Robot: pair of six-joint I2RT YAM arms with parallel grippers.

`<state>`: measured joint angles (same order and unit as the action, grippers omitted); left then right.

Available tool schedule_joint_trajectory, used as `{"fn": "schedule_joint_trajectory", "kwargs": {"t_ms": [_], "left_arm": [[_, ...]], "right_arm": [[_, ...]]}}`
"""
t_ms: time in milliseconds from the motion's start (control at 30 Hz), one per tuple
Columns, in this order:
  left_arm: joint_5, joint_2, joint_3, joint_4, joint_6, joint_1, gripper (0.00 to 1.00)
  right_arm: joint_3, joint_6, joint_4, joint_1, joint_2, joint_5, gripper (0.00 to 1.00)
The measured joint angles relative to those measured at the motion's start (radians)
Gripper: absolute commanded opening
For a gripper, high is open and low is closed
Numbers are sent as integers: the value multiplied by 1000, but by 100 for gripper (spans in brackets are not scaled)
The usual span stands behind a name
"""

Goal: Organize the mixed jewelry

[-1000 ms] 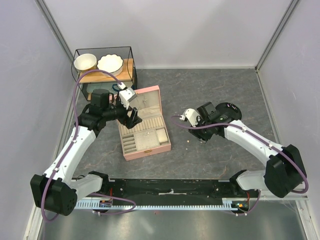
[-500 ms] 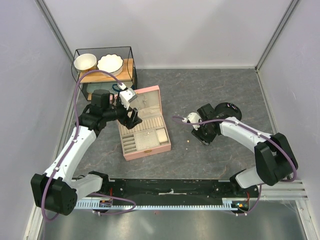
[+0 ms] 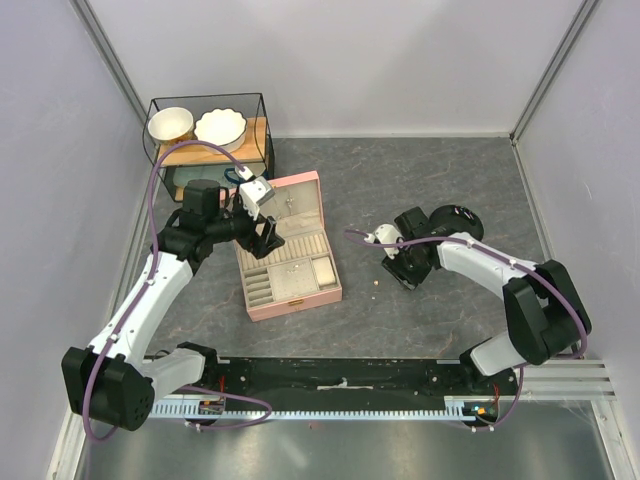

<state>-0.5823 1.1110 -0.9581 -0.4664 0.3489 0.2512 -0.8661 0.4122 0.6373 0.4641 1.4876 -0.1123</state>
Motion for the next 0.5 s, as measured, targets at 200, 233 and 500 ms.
{"fn": "schedule_joint_trajectory", "kwargs": {"t_ms": [200, 233, 500], "left_arm": [[0, 0, 0, 2, 0, 0, 84], [0, 0, 0, 2, 0, 0, 84], [0, 0, 1, 4, 0, 0, 84]], "right_arm": [[0, -5, -18, 0, 19, -3, 46], [2, -5, -23, 0, 22, -4, 46], [13, -16, -50, 0, 34, -4, 45]]}}
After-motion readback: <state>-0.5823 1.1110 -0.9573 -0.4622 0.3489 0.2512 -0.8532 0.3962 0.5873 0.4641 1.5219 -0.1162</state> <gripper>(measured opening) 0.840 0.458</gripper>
